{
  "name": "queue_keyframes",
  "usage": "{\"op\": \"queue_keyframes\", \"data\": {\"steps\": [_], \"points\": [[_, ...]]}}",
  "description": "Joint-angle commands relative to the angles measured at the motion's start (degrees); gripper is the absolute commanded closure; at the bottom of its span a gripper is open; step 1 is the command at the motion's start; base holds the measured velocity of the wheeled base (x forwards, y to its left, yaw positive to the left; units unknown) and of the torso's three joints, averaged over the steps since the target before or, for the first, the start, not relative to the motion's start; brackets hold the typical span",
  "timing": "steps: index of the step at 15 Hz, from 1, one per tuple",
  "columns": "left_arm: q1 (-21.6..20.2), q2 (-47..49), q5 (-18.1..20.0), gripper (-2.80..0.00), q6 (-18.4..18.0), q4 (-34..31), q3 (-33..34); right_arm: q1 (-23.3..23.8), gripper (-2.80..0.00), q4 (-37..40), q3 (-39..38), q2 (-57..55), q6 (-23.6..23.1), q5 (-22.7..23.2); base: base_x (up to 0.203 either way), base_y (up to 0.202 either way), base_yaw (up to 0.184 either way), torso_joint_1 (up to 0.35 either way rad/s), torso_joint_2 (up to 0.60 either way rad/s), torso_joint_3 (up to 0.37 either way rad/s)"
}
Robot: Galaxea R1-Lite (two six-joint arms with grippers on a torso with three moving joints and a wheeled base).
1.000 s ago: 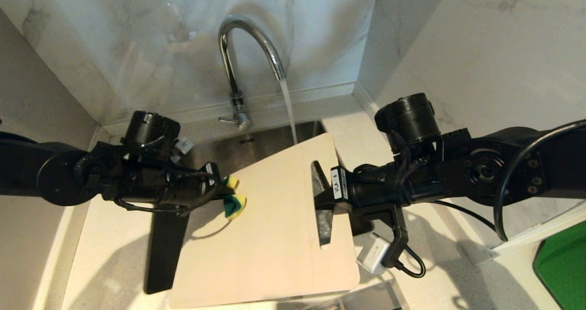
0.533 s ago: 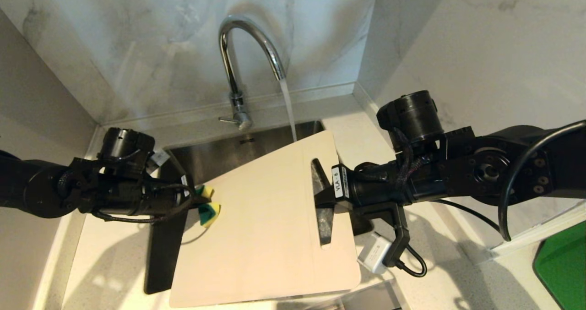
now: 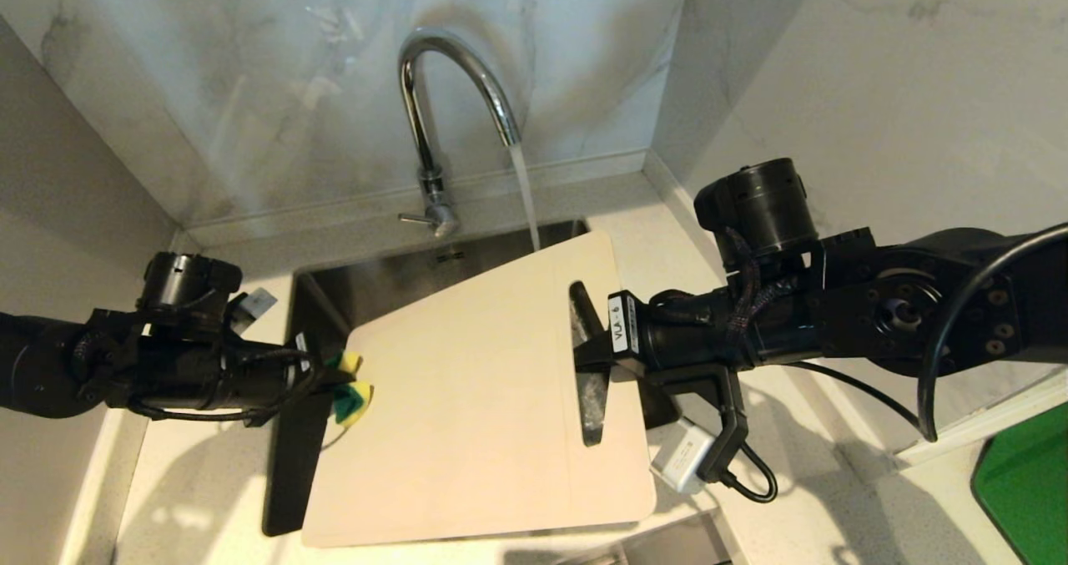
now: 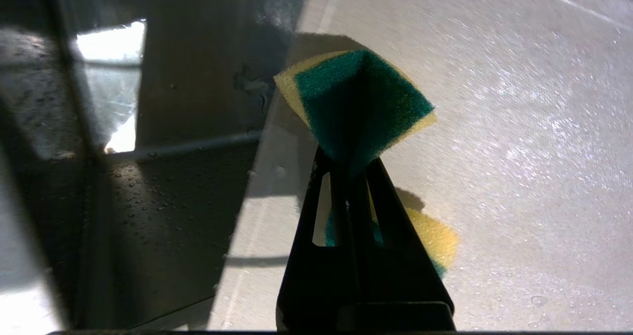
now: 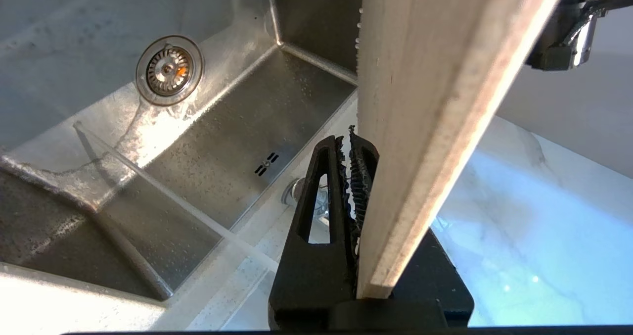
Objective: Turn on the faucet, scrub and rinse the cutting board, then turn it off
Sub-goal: Scrub the cutting board underwater
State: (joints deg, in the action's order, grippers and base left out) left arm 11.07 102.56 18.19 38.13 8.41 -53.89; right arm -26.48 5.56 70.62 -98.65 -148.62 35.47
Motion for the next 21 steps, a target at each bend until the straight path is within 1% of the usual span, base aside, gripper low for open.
{"op": "queue_keyframes", "data": {"steps": [1,2,3,6,7,9,11,13,15,17,19,21], "points": [[-2.8,-1.8,1.9,0.00,0.1,0.1,0.5,0.0,0.00,0.0,-0.2,0.3,-0.8,0.2,0.000,0.000,0.000,0.000,0.00,0.000],[-3.8,-2.5,3.1,0.00,0.1,0.0,0.5,0.0,0.00,0.1,-0.2,0.4,-0.8,0.2,0.000,0.000,0.000,0.000,0.00,0.000],[-4.2,-2.9,3.4,0.00,0.1,0.0,0.3,0.0,0.00,0.1,-0.3,0.5,-0.9,0.2,0.000,0.000,0.000,0.000,0.00,0.000],[-3.8,-5.7,3.7,0.00,0.3,-0.4,-0.4,0.0,0.00,0.0,-0.2,0.4,-0.9,0.2,0.000,0.000,0.000,0.000,0.00,0.000],[-2.3,-6.6,3.9,0.00,0.5,-1.6,-1.8,0.0,0.00,0.0,-0.2,0.1,-0.9,0.2,0.000,0.000,0.000,0.000,0.00,0.000],[1.6,-9.1,3.8,0.00,1.7,-6.8,-6.7,0.0,0.00,0.0,-0.3,-0.2,-0.9,0.1,0.000,0.000,0.000,0.000,0.00,0.000],[6.5,-11.3,3.6,0.00,4.5,-12.6,-13.9,-0.1,0.00,0.0,0.2,-0.3,-0.8,0.1,0.000,0.000,0.000,0.000,0.00,0.000],[11.8,-12.1,3.0,0.00,6.9,-17.0,-20.8,-0.2,0.00,0.0,-0.1,0.0,-0.4,0.1,0.000,0.000,0.000,0.000,0.00,0.000],[16.3,-10.4,1.6,0.00,8.7,-18.5,-25.0,-0.9,0.00,0.0,-0.1,0.4,-0.4,0.0,0.000,0.000,0.000,0.000,0.00,0.000],[19.4,-7.1,0.1,0.00,9.4,-18.3,-28.0,-1.8,0.00,0.0,-0.2,0.4,0.6,-0.1,0.000,0.000,0.000,0.000,0.00,0.000],[21.5,-3.7,-0.4,0.00,10.5,-18.2,-30.9,-2.1,0.00,0.0,0.0,0.4,0.6,-0.1,0.000,0.000,0.000,0.000,0.00,0.000],[21.9,-1.9,-0.8,0.00,10.5,-18.2,-31.3,-2.1,0.00,0.0,-0.2,0.9,0.6,-0.1,0.000,0.000,0.000,0.000,0.00,0.000]]}}
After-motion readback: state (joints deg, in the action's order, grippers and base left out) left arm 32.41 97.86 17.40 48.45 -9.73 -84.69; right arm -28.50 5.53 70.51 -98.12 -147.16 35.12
